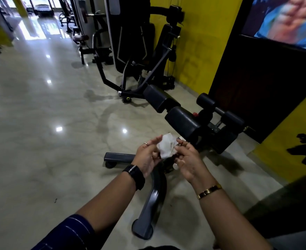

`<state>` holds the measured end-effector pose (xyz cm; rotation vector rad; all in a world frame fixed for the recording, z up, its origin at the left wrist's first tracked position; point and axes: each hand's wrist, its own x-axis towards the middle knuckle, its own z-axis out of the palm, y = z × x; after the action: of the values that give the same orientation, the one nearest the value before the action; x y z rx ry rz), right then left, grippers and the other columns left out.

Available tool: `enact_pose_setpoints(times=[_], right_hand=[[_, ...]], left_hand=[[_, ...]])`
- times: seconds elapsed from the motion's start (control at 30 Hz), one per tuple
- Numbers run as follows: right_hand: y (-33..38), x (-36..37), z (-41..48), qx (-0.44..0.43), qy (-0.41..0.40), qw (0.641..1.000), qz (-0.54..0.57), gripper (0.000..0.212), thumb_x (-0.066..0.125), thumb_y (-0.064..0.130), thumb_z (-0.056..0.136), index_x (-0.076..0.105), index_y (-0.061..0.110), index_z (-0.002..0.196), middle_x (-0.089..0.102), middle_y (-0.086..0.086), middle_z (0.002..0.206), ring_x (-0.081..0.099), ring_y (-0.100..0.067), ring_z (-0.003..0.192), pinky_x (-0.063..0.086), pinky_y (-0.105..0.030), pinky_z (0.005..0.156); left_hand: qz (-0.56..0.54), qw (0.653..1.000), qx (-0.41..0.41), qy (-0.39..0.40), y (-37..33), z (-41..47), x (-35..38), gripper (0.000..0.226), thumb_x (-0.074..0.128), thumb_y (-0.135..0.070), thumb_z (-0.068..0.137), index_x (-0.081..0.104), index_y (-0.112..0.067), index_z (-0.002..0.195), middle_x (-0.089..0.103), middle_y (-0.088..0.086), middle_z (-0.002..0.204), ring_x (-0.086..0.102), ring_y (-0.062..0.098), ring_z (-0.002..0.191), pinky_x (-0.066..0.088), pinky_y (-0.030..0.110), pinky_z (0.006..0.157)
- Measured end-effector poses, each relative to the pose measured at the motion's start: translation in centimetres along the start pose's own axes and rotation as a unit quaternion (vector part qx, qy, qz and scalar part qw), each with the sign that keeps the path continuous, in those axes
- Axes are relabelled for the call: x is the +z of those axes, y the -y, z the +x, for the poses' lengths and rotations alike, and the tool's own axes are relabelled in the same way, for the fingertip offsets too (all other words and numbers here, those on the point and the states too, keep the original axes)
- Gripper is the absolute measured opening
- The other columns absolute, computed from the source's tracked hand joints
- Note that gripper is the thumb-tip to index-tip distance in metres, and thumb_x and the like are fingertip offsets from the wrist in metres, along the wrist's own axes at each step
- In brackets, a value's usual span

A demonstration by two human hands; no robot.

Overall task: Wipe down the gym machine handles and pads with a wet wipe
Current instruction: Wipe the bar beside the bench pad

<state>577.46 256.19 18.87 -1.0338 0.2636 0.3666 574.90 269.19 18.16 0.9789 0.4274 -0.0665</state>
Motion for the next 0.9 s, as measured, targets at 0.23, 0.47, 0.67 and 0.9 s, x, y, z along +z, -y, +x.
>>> enact_pose_setpoints(times=[0.23,0.47,0.67,0.9], right_hand=[[0.4,1.2,4.6,0.005,-0.004,1.0,0.0,0.015,0.048,0.002,0.096,0.061,0.009,0.099,0.068,-0.012,0.094,0.065,-0.02,0.079,0.053,-0.025,0.063],[-0.7,4.9,10.1,0.008,-0.027,1.0,0.001,0.033,0.05,0.001,0.096,0.051,0.002,0.128,0.063,-0.019,0.119,0.064,-0.023,0.09,0.053,-0.031,0.075],[-3.1,11.1,14.5,-0.031,-0.063,0.997,-0.013,0.05,0.06,-0.005,0.087,0.044,0.001,0.134,0.06,-0.02,0.124,0.064,-0.026,0.101,0.056,-0.03,0.078],[-5.7,18.7,19.5,-0.06,-0.141,0.988,0.026,0.027,0.056,-0.003,0.091,0.054,0.005,0.116,0.063,-0.012,0.105,0.063,-0.019,0.086,0.053,-0.019,0.057]], left_hand=[[-0.041,0.999,-0.017,0.007,-2.0,4.6,-0.1,0.029,0.039,-0.011,0.102,0.06,-0.01,0.122,0.072,0.007,0.083,0.069,0.014,0.067,0.058,0.024,0.06],[-0.051,0.997,-0.049,0.009,-5.3,9.8,-2.8,0.033,0.037,-0.023,0.099,0.063,-0.011,0.115,0.068,0.013,0.105,0.065,0.026,0.09,0.054,0.034,0.077],[-0.028,0.995,-0.08,0.055,-9.9,15.4,-6.9,0.033,0.037,-0.031,0.101,0.063,-0.013,0.111,0.068,0.012,0.107,0.067,0.023,0.086,0.054,0.035,0.075],[-0.012,0.987,-0.125,0.101,-15.6,21.7,-12.2,0.034,0.037,-0.032,0.1,0.062,-0.014,0.114,0.069,0.011,0.105,0.07,0.019,0.079,0.058,0.029,0.063]])
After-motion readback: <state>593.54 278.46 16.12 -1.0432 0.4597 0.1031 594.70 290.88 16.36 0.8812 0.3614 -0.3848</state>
